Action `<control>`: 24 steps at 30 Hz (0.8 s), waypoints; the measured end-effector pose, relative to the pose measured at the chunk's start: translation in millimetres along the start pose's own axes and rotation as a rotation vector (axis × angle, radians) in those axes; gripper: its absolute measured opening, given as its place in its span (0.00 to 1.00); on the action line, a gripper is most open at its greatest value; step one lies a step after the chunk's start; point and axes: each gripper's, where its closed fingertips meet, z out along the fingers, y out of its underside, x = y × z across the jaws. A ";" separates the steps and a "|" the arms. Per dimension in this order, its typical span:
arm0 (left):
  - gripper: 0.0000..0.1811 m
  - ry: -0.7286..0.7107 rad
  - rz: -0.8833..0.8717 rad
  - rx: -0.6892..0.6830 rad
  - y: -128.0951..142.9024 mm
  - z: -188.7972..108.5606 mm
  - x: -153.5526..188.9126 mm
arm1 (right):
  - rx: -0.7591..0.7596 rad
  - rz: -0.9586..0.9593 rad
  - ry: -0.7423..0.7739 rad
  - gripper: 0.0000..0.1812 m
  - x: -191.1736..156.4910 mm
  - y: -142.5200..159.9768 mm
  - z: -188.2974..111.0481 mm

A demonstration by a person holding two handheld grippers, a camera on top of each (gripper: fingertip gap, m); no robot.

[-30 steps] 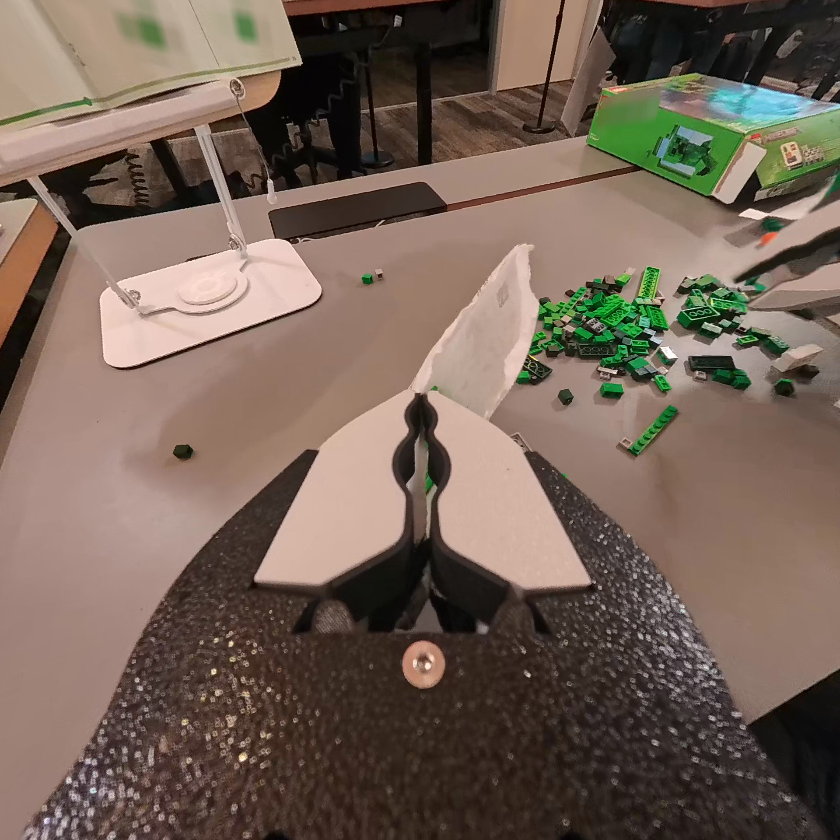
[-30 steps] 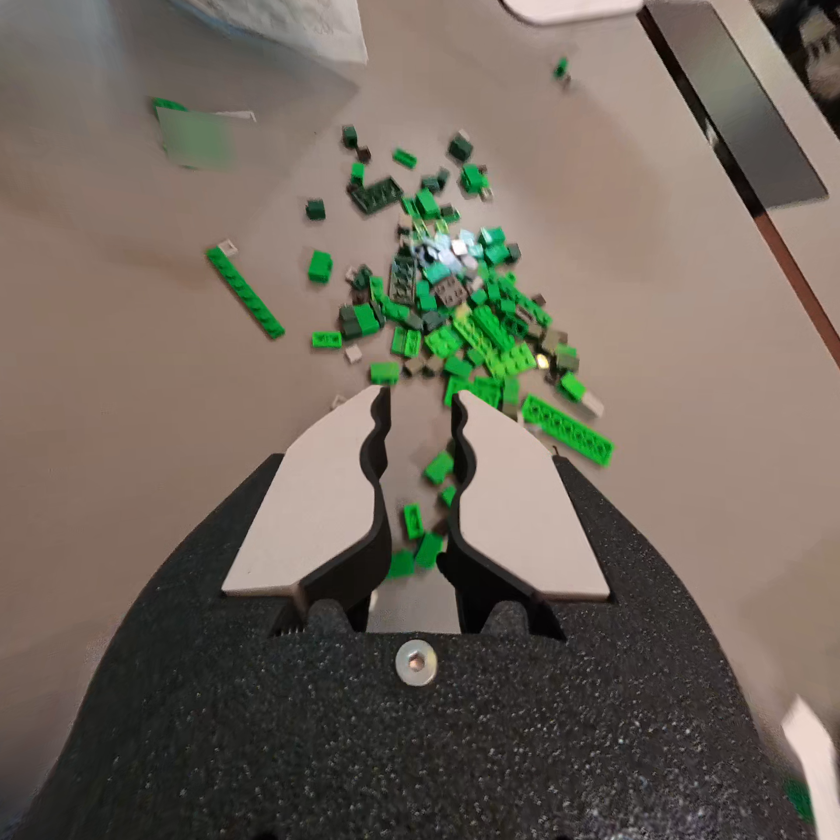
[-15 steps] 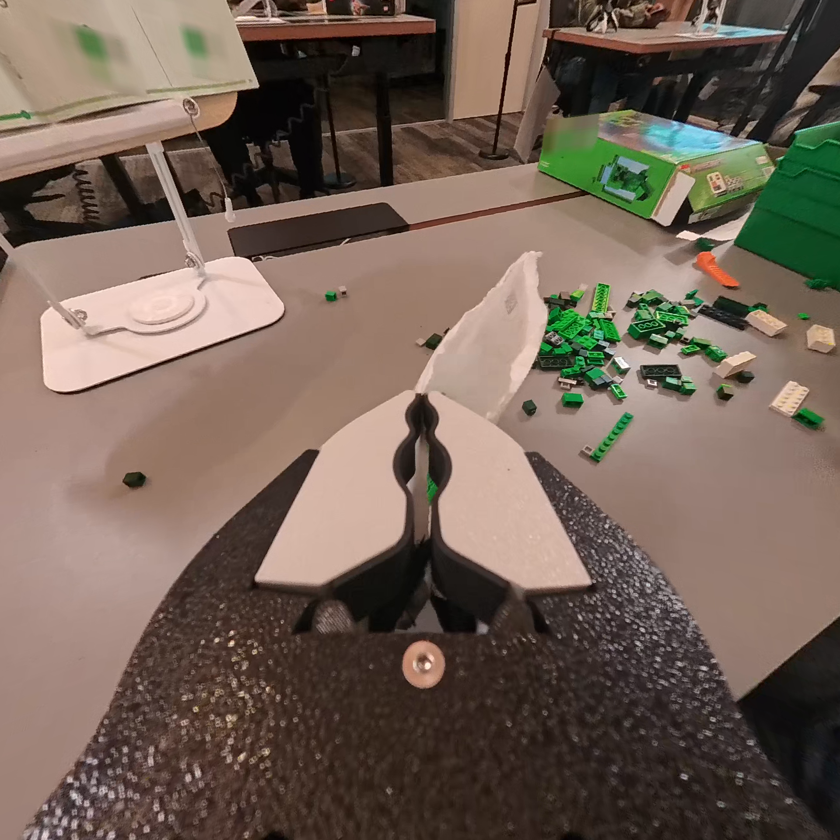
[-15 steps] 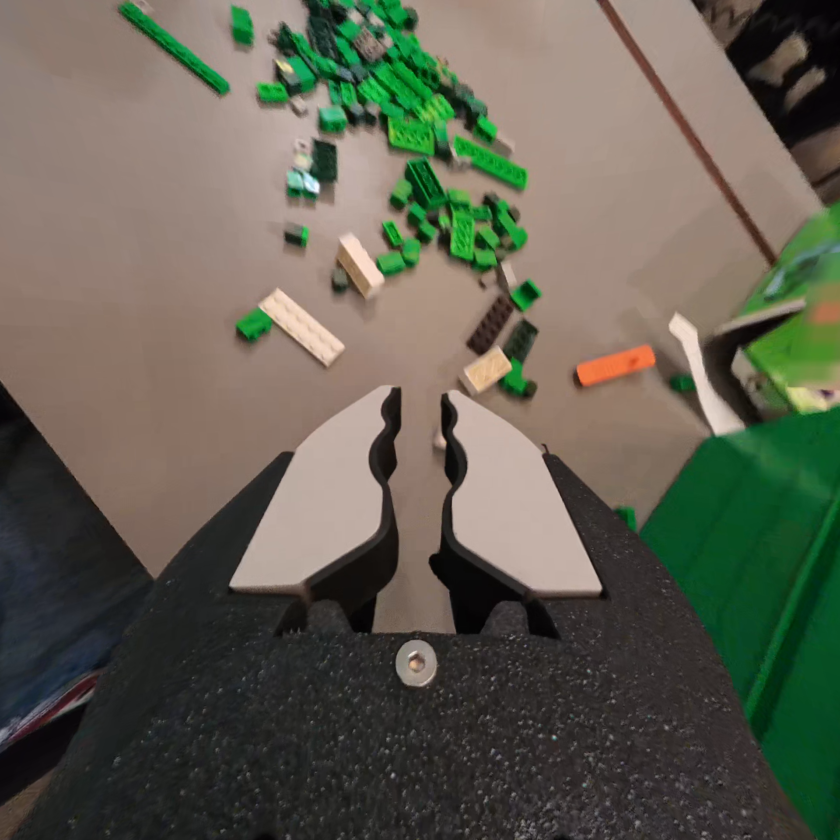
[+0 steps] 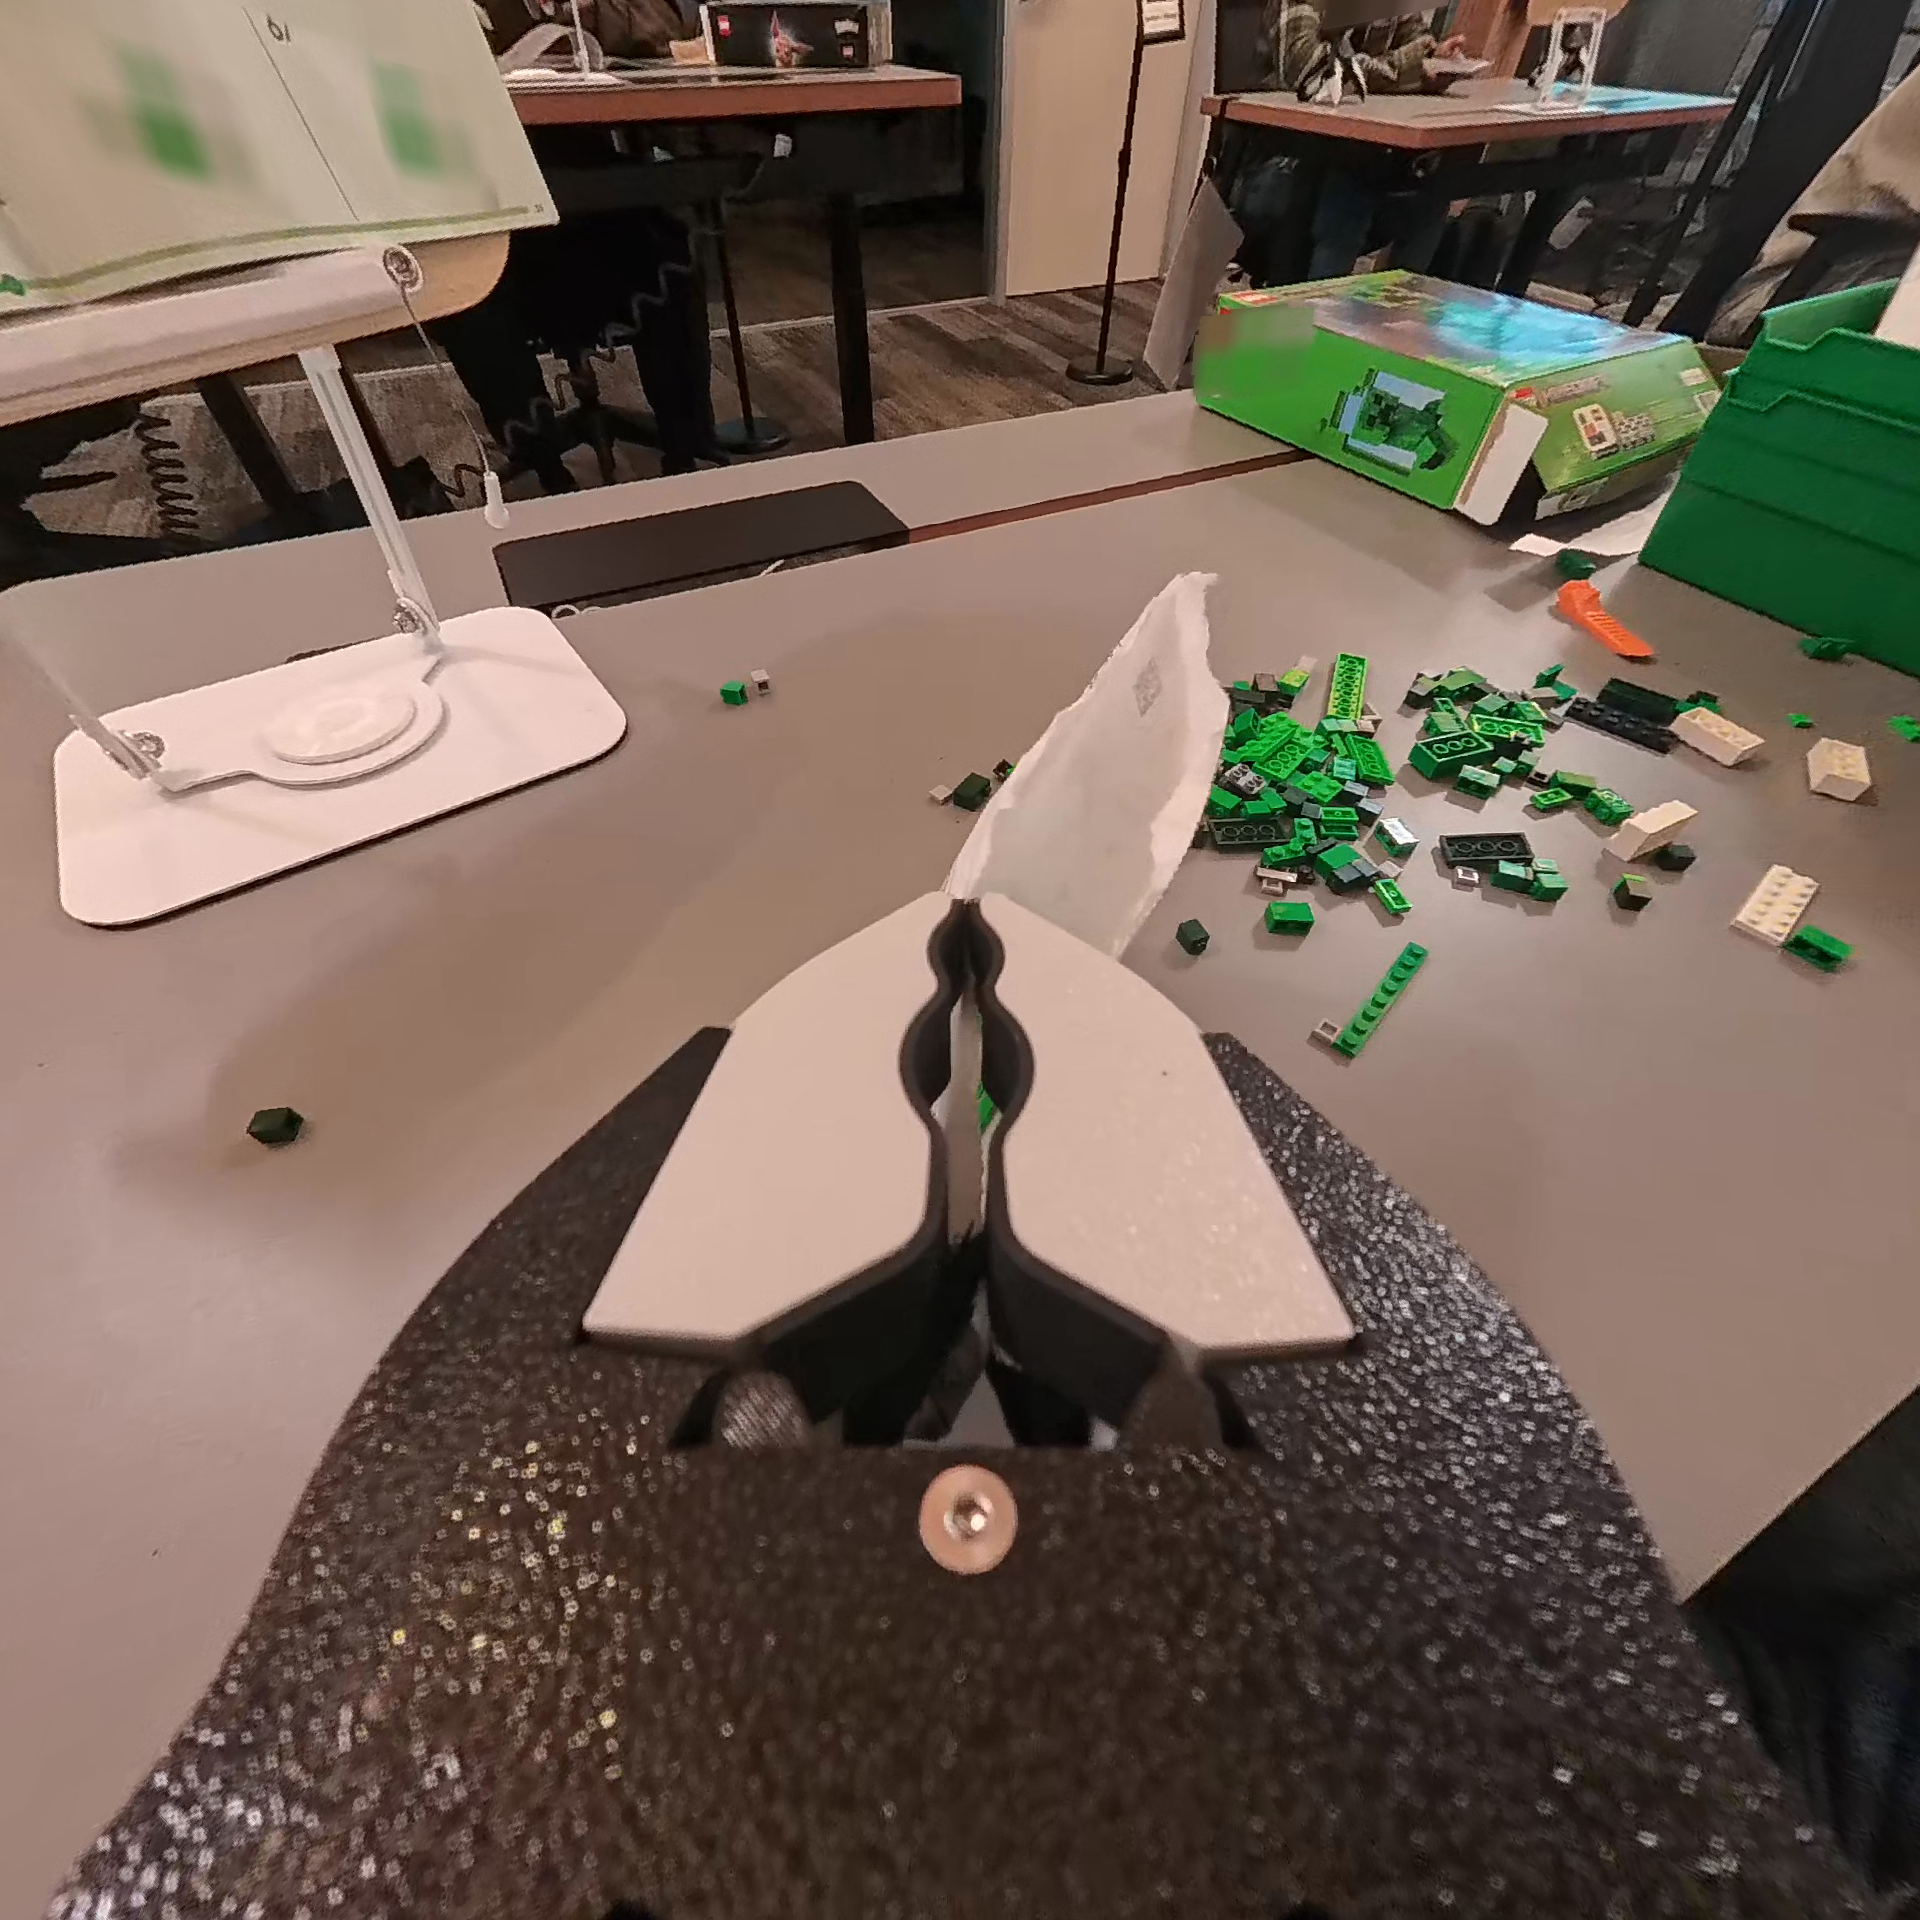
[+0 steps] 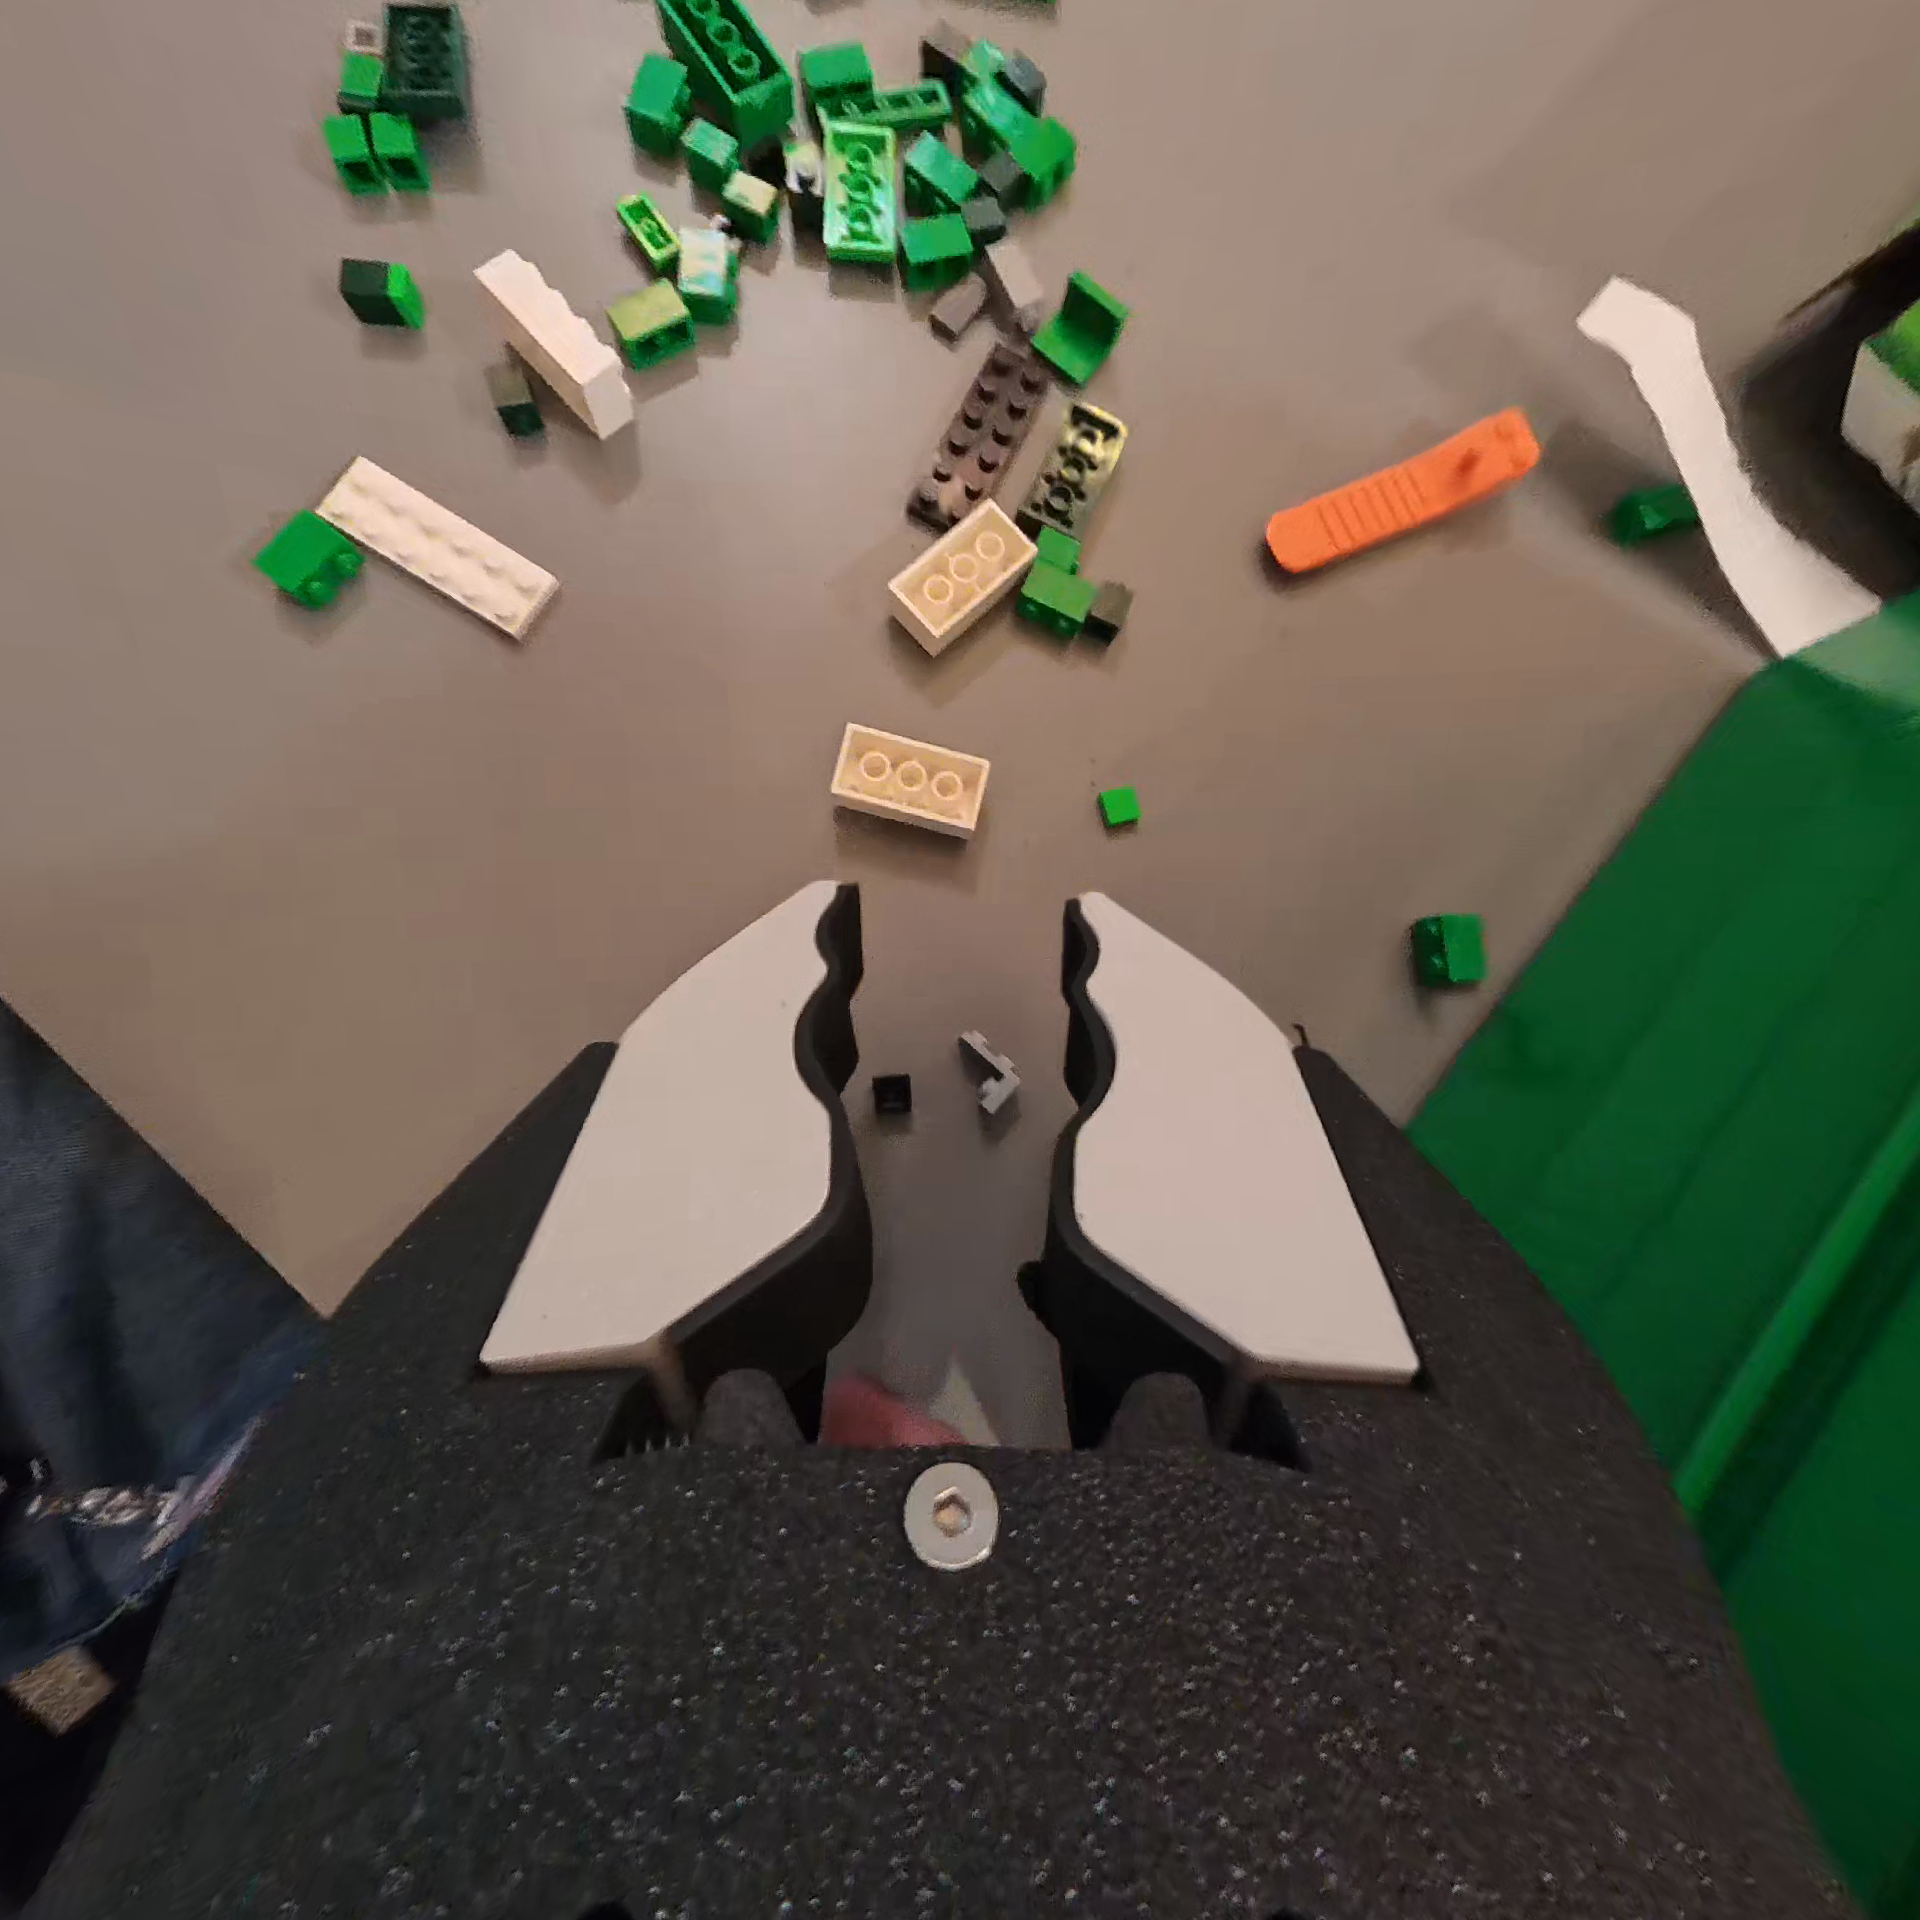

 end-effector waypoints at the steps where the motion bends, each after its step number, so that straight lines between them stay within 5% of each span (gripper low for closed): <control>1: 0.00 0.001 -0.001 0.000 0.1 0.3 0.2 | -0.016 0.013 0.013 0.22 2.3 1.3 -1.3; 9: 0.00 0.011 0.028 -0.020 2.7 5.5 6.5 | -0.244 0.052 0.098 0.22 -0.3 35.1 -19.9; 24: 0.00 -0.007 0.031 -0.018 3.5 4.0 1.7 | -0.134 0.080 0.122 0.20 5.8 7.6 -6.8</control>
